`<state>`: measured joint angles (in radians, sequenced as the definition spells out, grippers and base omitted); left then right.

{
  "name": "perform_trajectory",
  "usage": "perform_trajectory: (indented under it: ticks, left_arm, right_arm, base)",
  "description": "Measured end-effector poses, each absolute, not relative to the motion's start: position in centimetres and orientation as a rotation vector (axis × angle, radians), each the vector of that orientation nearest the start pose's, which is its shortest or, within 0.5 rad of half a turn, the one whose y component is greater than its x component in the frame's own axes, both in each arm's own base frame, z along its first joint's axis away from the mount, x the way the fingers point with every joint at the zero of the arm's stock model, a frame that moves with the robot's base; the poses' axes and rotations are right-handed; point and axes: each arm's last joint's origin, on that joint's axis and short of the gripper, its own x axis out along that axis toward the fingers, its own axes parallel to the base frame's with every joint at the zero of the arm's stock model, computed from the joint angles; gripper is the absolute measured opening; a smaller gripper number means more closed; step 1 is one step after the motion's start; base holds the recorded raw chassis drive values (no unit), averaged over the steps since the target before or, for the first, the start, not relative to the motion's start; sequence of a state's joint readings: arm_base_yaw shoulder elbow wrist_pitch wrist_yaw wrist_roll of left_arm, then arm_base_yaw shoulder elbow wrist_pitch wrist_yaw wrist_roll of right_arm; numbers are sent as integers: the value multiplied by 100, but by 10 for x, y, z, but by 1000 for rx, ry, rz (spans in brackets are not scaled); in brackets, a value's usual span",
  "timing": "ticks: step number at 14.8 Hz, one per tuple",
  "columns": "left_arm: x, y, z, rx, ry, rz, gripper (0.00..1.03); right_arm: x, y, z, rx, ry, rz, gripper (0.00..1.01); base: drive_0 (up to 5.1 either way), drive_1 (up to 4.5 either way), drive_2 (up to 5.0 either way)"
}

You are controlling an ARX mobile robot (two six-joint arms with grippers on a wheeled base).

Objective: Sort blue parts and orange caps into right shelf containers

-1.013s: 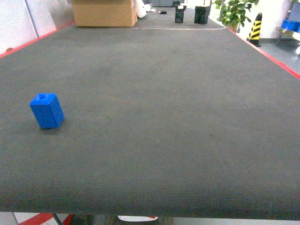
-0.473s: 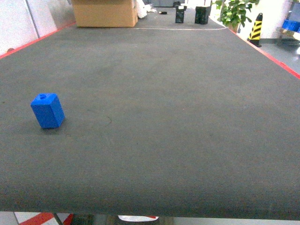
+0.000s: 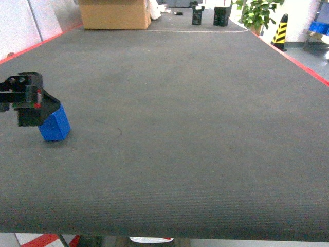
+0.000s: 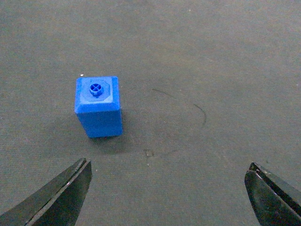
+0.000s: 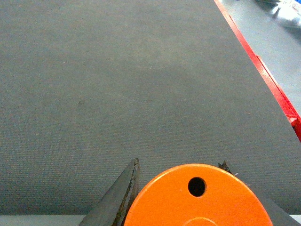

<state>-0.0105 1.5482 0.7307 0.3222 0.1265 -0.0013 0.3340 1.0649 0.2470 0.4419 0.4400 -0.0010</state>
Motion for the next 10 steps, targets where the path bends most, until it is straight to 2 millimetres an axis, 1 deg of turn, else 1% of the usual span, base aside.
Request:
perform_trajectory:
  ticks: [1,3,4,5,8,10]
  left_arm:
    - [330,-5,177,-28,528,-114,98]
    - [354,0,166,-30,564,-90,98]
    - [363,3,163,-27,570,-78,98]
    - [377,10,161,-32,582,-60,98]
    - [407,23,161,-40,572,-29,98]
    - [420,26,158,-43,588,-24,98]
  right_arm:
    - [184,51,162,-143,348,-105,43]
    - [184,51,162,-143,348,-105,43]
    - [184,51,162,-143,348,-105,43]
    - [184,51,162,-143,348,-105,43]
    - [184,51,162,-143,348,-105,43]
    - [184,51,162,-143,348,-105,43]
  base:
    - [0,0,0]
    - [0,0,0]
    - [0,0,0]
    - [0,0,0]
    - [0,0,0]
    - [0,0,0]
